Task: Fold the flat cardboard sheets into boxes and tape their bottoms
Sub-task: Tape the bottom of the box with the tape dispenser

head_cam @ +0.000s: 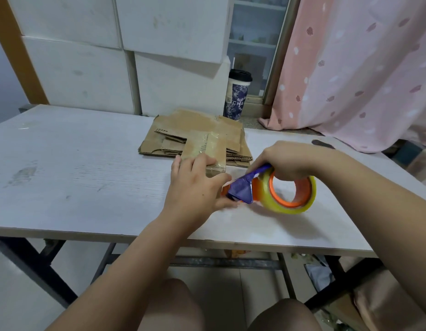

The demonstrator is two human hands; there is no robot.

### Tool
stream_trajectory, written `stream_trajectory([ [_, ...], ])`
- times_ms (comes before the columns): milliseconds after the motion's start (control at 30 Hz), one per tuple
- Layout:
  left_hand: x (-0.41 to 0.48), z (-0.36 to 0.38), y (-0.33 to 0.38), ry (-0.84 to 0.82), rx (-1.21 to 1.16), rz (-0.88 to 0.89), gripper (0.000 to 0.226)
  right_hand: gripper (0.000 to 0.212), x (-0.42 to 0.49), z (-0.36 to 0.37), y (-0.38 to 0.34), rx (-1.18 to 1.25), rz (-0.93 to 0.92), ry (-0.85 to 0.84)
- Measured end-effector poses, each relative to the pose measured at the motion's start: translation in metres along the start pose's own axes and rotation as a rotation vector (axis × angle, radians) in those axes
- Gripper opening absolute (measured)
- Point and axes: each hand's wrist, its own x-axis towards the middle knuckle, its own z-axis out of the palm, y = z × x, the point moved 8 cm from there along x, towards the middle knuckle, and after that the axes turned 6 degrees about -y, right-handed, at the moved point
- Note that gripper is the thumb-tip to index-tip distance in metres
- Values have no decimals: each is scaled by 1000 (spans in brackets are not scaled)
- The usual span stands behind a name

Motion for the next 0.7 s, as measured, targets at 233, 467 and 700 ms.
stream_trajectory([
  [233, 5, 12, -7, -264, 8, 14, 62, 34, -2, 52, 5, 467, -44, -273],
  [467, 8, 7, -15, -332, -292, 14, 70, 26, -12, 71, -4, 709, -105, -527],
  [700, 7, 6, -16, -331, -343, 53, 70, 42, -21, 92, 5, 903, -75, -632],
])
